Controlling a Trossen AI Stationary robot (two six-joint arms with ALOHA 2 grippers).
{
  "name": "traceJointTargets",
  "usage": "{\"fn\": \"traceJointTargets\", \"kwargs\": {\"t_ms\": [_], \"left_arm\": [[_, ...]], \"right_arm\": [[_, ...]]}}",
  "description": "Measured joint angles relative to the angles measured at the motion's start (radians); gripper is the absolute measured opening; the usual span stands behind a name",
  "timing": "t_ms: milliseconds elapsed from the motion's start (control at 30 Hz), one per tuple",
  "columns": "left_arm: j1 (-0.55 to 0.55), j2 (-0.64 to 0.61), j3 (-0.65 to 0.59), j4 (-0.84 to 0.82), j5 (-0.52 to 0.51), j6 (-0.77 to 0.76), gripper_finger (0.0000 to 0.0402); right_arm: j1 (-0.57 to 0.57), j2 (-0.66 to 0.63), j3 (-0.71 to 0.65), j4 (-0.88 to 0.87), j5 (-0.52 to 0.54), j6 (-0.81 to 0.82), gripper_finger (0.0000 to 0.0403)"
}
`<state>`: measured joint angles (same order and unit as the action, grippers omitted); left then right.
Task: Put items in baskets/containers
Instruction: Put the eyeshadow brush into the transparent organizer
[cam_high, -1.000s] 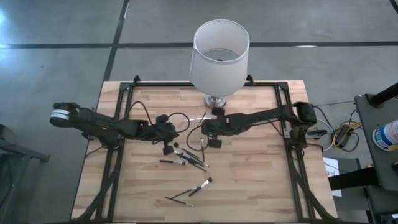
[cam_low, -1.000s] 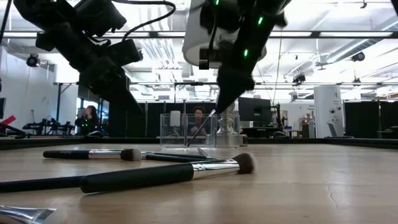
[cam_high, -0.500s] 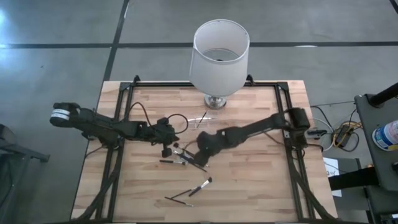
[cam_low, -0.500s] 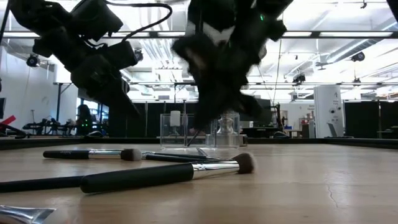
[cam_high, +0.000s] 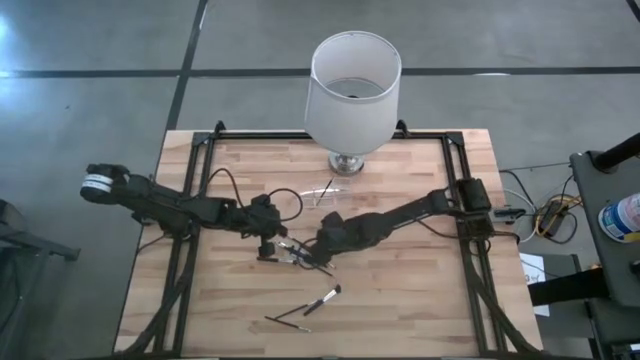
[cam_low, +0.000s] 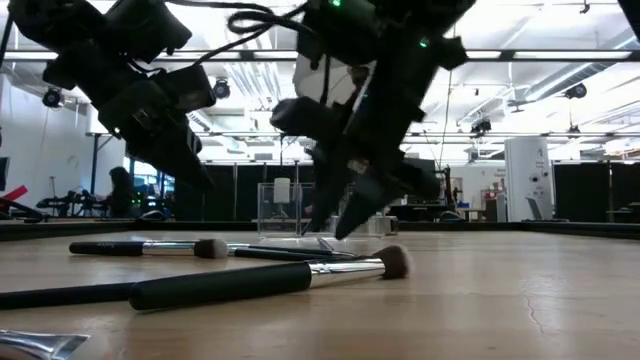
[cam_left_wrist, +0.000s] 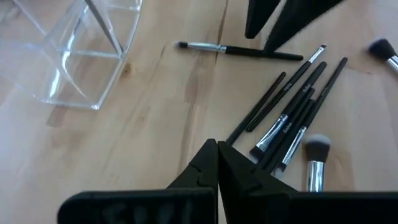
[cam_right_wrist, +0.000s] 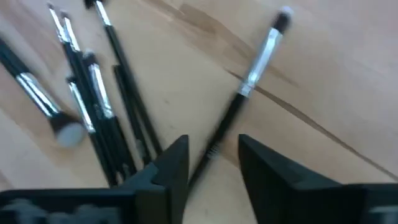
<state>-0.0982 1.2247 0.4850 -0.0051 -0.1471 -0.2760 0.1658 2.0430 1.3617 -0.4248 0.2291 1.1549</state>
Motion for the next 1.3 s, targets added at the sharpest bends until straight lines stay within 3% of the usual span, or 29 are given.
{"fn": "traceJointTargets", "kwargs": {"t_ms": [200, 533, 667, 933, 1300], "left_arm": [[-0.021, -0.027, 0.0, -0.037, 0.0, -0.064, 0.0002], [-0.034, -0.072, 0.0, -0.075, -0.003, -0.094, 0.0002], [-0.036, -0.089, 0.0, -0.076, -0.003, -0.113, 0.0002], [-0.036, -0.133, 0.0, -0.079, -0.003, -0.121, 0.0002], [-0.05, -0.152, 0.0, -0.081, -0.004, -0.208, 0.0002]], "right_arm": [[-0.007, 0.103, 0.169, -0.265, 0.104, 0.027, 0.0166], [-0.006, 0.26, 0.356, -0.426, 0.056, -0.066, 0.0164], [-0.02, 0.253, 0.351, -0.436, 0.006, -0.097, 0.0133], [-0.018, 0.225, 0.295, -0.441, 0.002, -0.121, 0.0022], [0.018, 0.144, 0.182, -0.385, -0.038, -0.415, 0.0015]]}}
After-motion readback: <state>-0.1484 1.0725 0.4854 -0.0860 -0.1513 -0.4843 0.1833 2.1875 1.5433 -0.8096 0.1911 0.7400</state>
